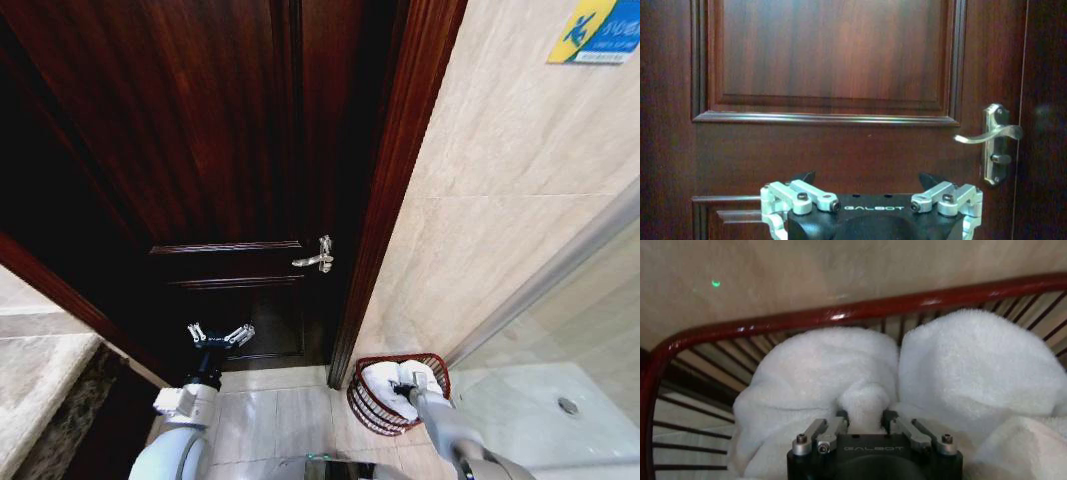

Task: Discard the used towel into the hamper.

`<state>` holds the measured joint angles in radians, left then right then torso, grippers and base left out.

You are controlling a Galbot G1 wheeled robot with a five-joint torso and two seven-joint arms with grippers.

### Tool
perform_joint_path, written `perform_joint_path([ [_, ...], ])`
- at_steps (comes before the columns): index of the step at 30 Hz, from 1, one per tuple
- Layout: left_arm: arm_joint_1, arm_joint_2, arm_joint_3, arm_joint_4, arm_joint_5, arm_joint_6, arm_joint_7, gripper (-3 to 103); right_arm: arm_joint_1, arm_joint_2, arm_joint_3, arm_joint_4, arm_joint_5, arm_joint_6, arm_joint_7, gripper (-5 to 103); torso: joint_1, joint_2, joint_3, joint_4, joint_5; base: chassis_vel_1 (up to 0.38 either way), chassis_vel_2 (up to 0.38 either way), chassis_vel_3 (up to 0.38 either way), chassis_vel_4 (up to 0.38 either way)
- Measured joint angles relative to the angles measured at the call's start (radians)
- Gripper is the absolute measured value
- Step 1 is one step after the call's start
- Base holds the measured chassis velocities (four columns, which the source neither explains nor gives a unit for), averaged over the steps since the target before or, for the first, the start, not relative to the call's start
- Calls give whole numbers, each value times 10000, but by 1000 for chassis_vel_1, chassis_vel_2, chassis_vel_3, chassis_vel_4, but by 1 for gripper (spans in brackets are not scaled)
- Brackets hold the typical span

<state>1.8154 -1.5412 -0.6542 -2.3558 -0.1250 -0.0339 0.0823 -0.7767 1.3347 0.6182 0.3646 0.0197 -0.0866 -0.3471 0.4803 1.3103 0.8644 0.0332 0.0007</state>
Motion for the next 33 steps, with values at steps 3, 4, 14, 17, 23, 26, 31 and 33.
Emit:
perform_joint_path([
  [3, 0, 0, -1, 0, 0, 0, 0, 100, -795, -282, -335, 1583, 692, -600, -29, 42, 1, 2, 1, -2, 0, 0, 0, 0, 0],
  [4, 0, 0, -1, 0, 0, 0, 0, 100, -795, -282, -335, 1583, 692, -600, -29, 42, 1, 2, 1, -2, 0, 0, 0, 0, 0],
  [14, -1, 0, 0, 0, 0, 0, 0, 100, -4027, -1464, -767, 7580, 3159, -1945, 445, 81, 3, 10, 2, -2, -8, 0, 0, 0, 0],
  [17, 0, 0, 0, 0, 0, 0, 0, 100, -4875, -1597, -610, 8560, 3363, -2025, 492, 91, 4, 11, 3, -1, -9, 0, 0, 0, 0],
  [23, 0, 1, 1, 0, 0, 0, 0, 100, -5887, -1496, -468, 9134, 3068, -2019, 505, 100, 3, 13, 4, -5, -7, 0, 0, 0, 0],
  [26, 0, 0, 0, 0, 0, 0, -1, 100, -5899, -1355, -457, 8734, 2789, -1926, 507, 100, 5, 13, 5, -1, -4, 0, 0, 0, 0],
  [31, 0, 0, 0, 0, 0, 0, -1, 100, -5472, -1279, -454, 7592, 2401, -1729, 486, 100, 6, 13, 6, -2, -6, 0, 0, 0, 0],
  [33, 0, 1, 0, 0, 0, 0, 0, 100, -5150, -1268, -460, 6944, 2254, -1616, 453, 100, 6, 14, 6, -2, -6, 0, 0, 0, 0],
])
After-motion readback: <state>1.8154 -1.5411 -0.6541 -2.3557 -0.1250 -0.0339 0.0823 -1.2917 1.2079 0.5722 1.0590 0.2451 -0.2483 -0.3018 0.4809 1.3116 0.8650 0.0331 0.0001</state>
